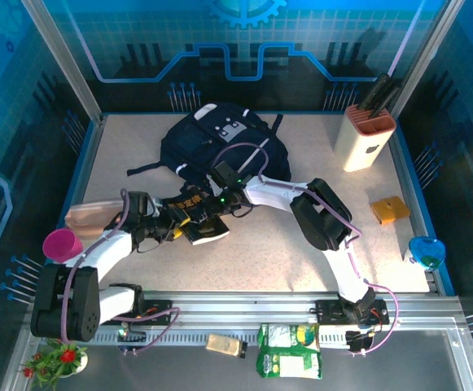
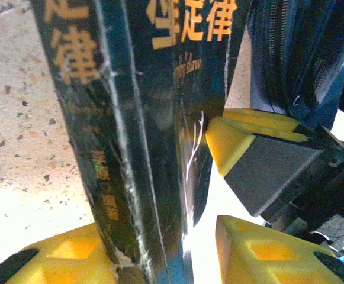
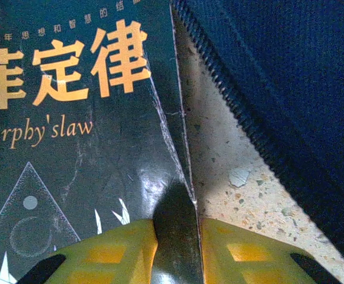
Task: Pack the student bag
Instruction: Pick up the book from the middle-left of the table, then pass the book.
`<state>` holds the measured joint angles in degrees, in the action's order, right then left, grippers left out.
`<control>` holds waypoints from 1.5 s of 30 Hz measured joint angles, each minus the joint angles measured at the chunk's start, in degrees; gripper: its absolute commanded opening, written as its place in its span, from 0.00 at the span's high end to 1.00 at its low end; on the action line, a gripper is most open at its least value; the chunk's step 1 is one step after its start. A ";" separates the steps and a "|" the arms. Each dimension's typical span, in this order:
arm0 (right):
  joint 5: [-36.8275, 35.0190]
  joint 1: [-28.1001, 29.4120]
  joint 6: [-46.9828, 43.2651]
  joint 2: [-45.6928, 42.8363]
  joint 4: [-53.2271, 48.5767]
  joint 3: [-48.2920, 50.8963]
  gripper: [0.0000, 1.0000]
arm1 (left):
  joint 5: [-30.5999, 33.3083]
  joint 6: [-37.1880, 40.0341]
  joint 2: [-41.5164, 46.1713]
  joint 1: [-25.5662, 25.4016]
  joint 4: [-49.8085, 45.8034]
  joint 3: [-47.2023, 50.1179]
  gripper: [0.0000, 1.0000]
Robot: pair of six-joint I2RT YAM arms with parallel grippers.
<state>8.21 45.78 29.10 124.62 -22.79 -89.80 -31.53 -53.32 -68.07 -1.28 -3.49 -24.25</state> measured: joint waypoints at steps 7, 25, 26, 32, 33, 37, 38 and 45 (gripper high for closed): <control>-1.84 0.17 1.68 -3.08 0.31 3.30 0.61 | 2.14 -3.02 -0.28 -0.02 0.44 0.04 0.90; -5.53 -4.22 16.02 -27.82 15.87 14.86 0.29 | 10.91 9.42 12.31 1.25 -21.18 -16.92 0.92; -4.98 -4.98 17.18 -27.91 17.94 16.04 0.28 | 10.75 10.03 12.20 1.25 -21.62 -18.86 0.92; -1.99 -8.50 23.89 -28.30 27.39 21.81 0.22 | 6.80 8.44 10.47 1.22 -16.04 -25.62 0.91; -1.66 -8.90 25.18 -28.48 28.87 22.51 0.20 | 6.08 7.08 9.64 1.22 -14.08 -25.81 0.91; 1.49 -11.41 34.07 -28.76 38.01 25.62 0.19 | 4.72 -0.11 4.79 1.22 -4.24 -25.73 0.91; 2.45 -12.20 36.59 -28.72 40.48 26.14 0.19 | 4.87 -2.23 3.21 1.16 -1.29 -25.70 0.91; 6.23 -14.62 48.87 -28.61 50.73 27.26 0.11 | 10.47 -12.39 -6.21 -0.98 13.79 -25.73 0.91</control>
<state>14.44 31.16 77.97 96.01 27.94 -62.54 -21.06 -65.71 -74.28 -2.26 10.31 -49.98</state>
